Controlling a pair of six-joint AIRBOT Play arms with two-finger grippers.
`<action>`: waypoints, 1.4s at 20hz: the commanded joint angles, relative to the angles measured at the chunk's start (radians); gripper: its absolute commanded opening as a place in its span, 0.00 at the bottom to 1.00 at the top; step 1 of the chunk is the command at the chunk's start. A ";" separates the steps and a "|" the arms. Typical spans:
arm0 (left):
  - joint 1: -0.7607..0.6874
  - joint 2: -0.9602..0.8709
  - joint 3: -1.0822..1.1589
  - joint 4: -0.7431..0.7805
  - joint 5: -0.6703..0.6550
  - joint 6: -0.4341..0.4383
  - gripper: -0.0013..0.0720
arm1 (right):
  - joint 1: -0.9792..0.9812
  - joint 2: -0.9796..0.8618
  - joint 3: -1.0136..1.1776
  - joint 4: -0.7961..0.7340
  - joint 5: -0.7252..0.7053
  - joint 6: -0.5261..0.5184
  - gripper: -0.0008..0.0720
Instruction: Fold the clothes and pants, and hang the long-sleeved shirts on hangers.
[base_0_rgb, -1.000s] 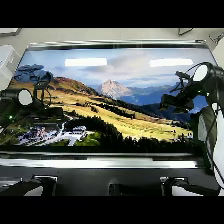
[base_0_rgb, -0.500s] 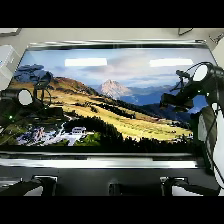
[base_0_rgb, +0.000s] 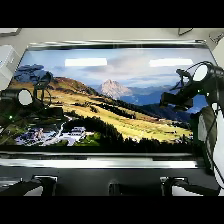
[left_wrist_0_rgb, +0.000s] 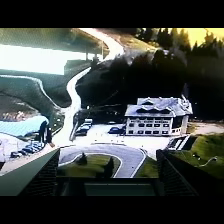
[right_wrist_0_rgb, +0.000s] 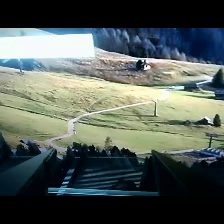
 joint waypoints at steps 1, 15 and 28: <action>-0.001 0.001 0.000 0.000 0.000 0.000 0.98 | 0.001 0.000 0.000 0.001 -0.001 0.002 0.95; -0.001 -0.006 -0.003 0.000 0.291 0.000 0.98 | 0.001 0.000 0.000 0.001 -0.072 0.002 0.95; 0.627 -0.826 1.004 -0.661 0.378 -0.175 0.98 | 0.001 -0.001 0.000 0.004 -0.261 0.002 0.93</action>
